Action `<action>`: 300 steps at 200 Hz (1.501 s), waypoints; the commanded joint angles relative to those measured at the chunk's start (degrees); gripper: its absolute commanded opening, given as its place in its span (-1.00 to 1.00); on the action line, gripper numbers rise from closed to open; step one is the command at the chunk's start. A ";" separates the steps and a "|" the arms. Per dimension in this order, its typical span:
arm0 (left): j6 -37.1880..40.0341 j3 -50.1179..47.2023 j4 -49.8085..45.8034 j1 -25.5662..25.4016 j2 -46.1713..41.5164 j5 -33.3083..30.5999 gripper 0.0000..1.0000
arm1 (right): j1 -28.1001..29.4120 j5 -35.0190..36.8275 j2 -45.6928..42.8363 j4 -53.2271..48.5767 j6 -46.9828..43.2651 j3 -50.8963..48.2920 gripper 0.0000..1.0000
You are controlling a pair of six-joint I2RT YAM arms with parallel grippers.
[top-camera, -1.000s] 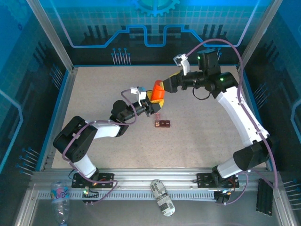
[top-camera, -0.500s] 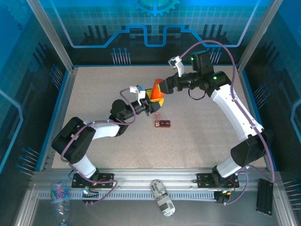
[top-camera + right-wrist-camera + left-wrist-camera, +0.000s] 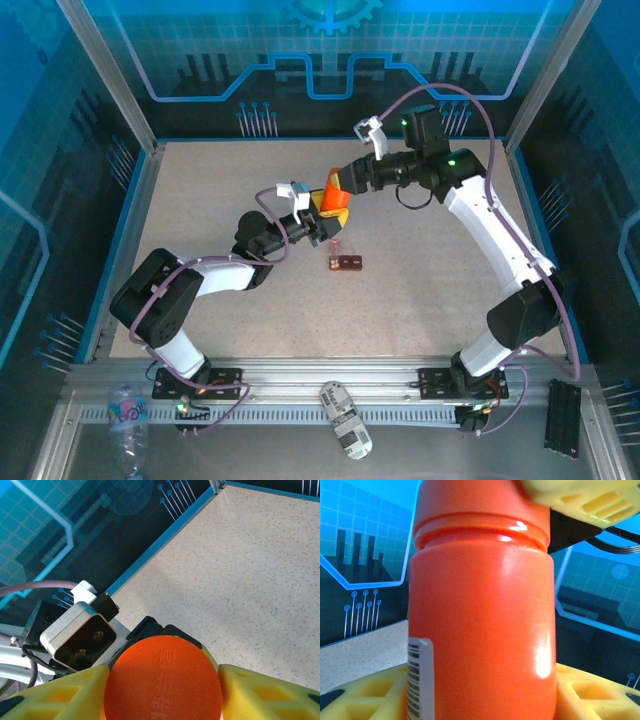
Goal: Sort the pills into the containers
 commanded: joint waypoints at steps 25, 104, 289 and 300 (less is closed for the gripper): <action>-0.77 1.83 2.68 -0.35 -1.93 1.77 -1.00 | 1.12 -0.95 0.87 -2.12 -1.10 2.23 -0.05; 2.61 1.98 -2.20 -0.35 -4.40 4.67 -1.00 | 1.25 -1.60 6.03 -13.47 -4.94 9.98 -0.15; 7.51 -0.01 -3.76 -0.46 -6.16 0.07 -1.00 | 14.20 31.32 -3.91 2.42 27.43 -10.23 -0.31; 7.88 -0.09 -3.61 -0.53 -6.00 -0.76 -1.00 | 14.48 32.51 -4.35 2.97 28.23 -10.88 -0.30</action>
